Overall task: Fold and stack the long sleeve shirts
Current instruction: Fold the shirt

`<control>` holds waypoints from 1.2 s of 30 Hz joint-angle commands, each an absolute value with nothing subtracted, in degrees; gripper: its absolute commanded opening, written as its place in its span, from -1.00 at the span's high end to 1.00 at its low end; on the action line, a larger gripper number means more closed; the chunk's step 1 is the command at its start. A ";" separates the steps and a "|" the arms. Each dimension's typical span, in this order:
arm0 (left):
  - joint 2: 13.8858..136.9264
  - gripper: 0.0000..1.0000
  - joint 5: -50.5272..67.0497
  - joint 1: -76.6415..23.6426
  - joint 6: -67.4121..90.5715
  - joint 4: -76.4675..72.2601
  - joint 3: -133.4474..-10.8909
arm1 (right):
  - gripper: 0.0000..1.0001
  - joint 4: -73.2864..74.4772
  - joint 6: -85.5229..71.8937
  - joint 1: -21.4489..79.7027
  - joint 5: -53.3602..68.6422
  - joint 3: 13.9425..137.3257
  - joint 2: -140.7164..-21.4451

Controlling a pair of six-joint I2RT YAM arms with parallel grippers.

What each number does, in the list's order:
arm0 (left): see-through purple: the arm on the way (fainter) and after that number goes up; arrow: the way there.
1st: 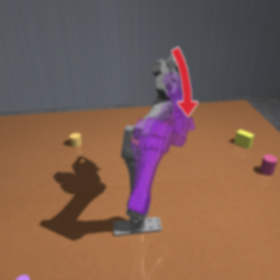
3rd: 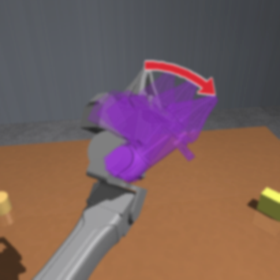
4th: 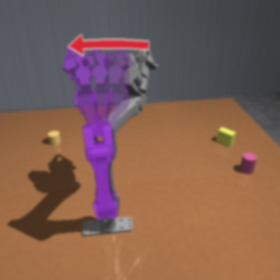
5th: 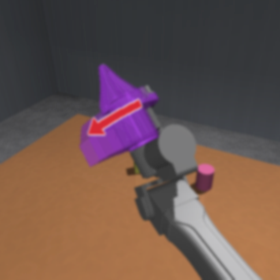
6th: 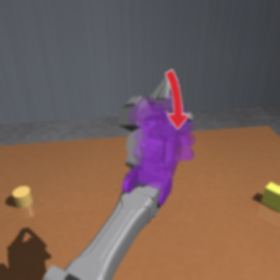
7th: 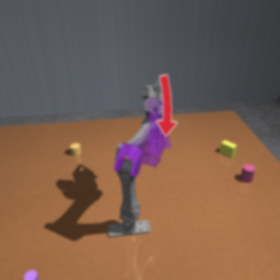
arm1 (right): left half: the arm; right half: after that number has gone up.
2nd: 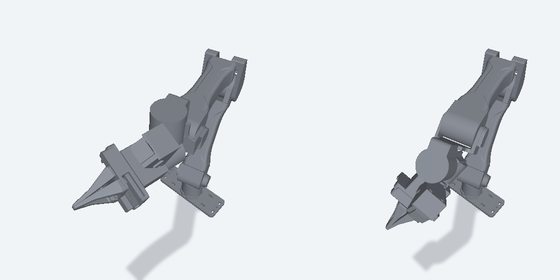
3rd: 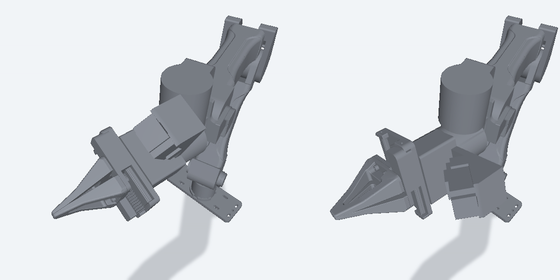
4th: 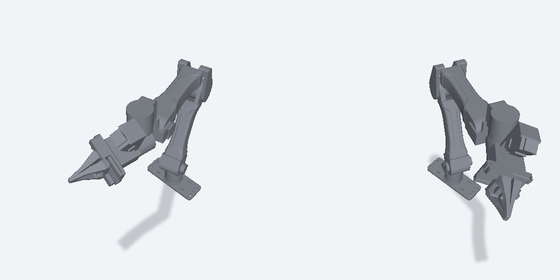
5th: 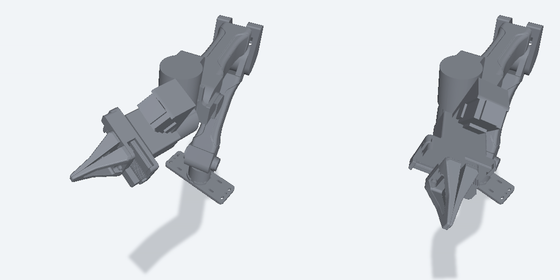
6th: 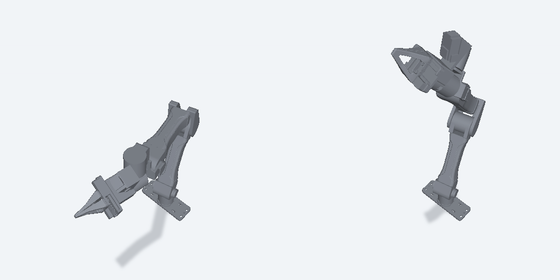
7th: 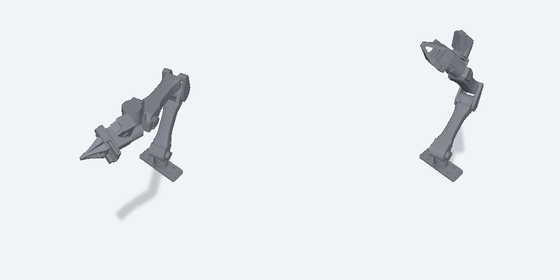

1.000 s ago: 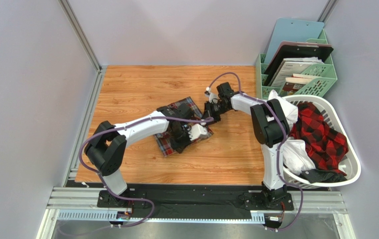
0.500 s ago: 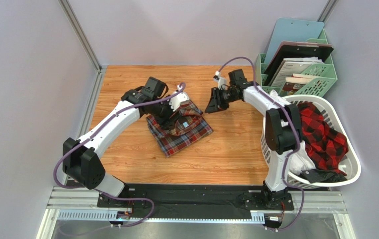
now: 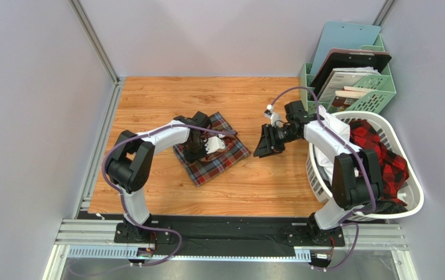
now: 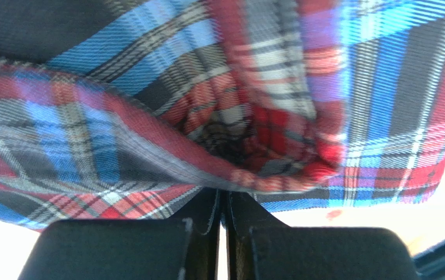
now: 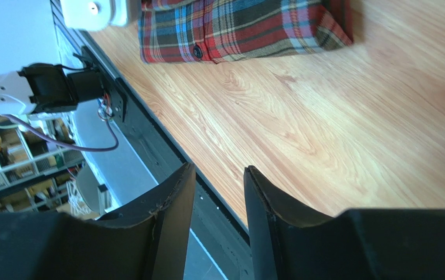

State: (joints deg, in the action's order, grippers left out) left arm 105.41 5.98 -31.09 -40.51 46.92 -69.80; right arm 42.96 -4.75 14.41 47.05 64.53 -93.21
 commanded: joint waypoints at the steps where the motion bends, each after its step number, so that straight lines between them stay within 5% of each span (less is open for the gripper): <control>1: 101.61 1.00 9.22 -38.47 -37.46 52.46 -68.99 | 0.17 46.14 -2.38 9.76 48.08 64.07 -89.65; 5: 101.95 0.92 26.90 -53.13 -19.40 57.38 -77.74 | 0.17 48.25 -0.88 8.70 45.97 64.42 -89.21; 7: 103.79 -0.21 34.16 -55.62 -14.70 58.80 -82.59 | 0.17 48.43 -0.70 8.70 44.22 65.21 -89.47; 8: 103.89 -0.55 37.06 -55.90 -13.63 59.49 -86.79 | 0.14 48.60 -0.88 8.70 43.43 65.48 -90.08; 9: 102.76 -0.66 36.05 -55.55 -13.88 60.46 -88.14 | 0.10 48.60 -1.05 8.79 42.46 65.83 -90.52; 19: 82.45 -0.75 45.26 -26.83 -18.64 59.86 -79.91 | -0.05 47.63 -0.18 17.83 34.82 71.71 -104.66; 22: 78.23 -0.75 46.84 -19.00 -18.81 60.12 -76.04 | 0.07 49.39 3.33 22.31 31.22 75.31 -111.16; 26: 73.66 -0.73 47.46 -11.36 -17.06 57.58 -69.89 | 0.64 50.97 6.67 26.79 25.76 82.42 -119.78; 29: 70.15 -0.82 49.38 -7.75 -13.11 53.02 -64.89 | 0.84 51.33 10.89 30.13 22.16 93.48 -126.55; 30: 68.57 -0.98 50.00 -6.95 -11.62 51.61 -63.47 | 0.86 51.85 12.90 31.19 20.93 97.78 -128.22; 34: 68.64 -0.98 51.26 -4.31 -3.45 46.76 -58.63 | 0.81 52.91 25.64 36.20 19.42 112.22 -131.93; 36: 70.83 -0.98 55.53 -2.56 0.68 41.41 -57.05 | 0.56 51.51 31.89 36.82 18.55 114.08 -129.39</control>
State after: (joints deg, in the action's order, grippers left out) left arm 69.12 48.58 -5.02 -8.99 51.70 -59.22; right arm 55.11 16.47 34.28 24.14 108.81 -131.22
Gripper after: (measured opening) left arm 0.990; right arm 0.129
